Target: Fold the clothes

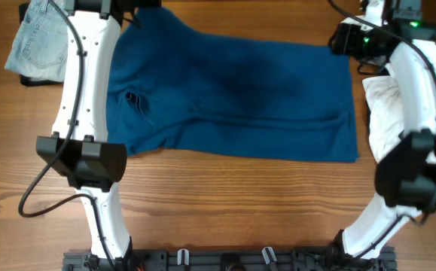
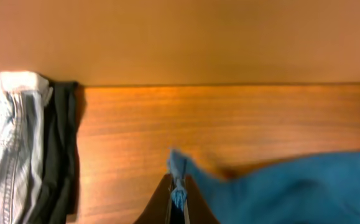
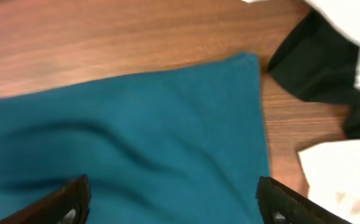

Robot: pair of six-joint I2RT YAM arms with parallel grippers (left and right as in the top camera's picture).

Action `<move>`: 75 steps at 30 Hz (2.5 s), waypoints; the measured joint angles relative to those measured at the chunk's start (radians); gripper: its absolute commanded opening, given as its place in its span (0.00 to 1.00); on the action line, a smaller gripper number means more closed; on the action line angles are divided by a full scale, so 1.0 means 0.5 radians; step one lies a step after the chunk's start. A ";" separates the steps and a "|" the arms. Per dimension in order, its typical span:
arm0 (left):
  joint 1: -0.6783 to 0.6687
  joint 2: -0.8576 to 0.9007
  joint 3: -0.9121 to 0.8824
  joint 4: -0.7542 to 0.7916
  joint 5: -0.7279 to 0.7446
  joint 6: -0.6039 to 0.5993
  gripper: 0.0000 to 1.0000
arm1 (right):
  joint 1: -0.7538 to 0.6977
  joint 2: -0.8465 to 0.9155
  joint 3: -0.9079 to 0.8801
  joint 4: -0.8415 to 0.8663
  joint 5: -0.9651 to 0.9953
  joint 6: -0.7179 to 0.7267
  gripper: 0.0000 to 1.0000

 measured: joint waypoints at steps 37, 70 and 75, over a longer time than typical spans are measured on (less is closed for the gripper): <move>0.000 0.006 -0.001 -0.171 -0.002 0.000 0.04 | -0.001 0.787 0.002 1.184 0.284 -0.023 0.31; 0.227 0.006 -0.001 -0.993 0.034 0.000 0.04 | -0.307 0.285 0.380 -0.839 -0.227 -0.127 0.04; 0.191 0.006 -0.056 -1.143 0.068 0.000 0.04 | -0.304 0.285 0.380 -1.006 -0.253 -0.136 0.04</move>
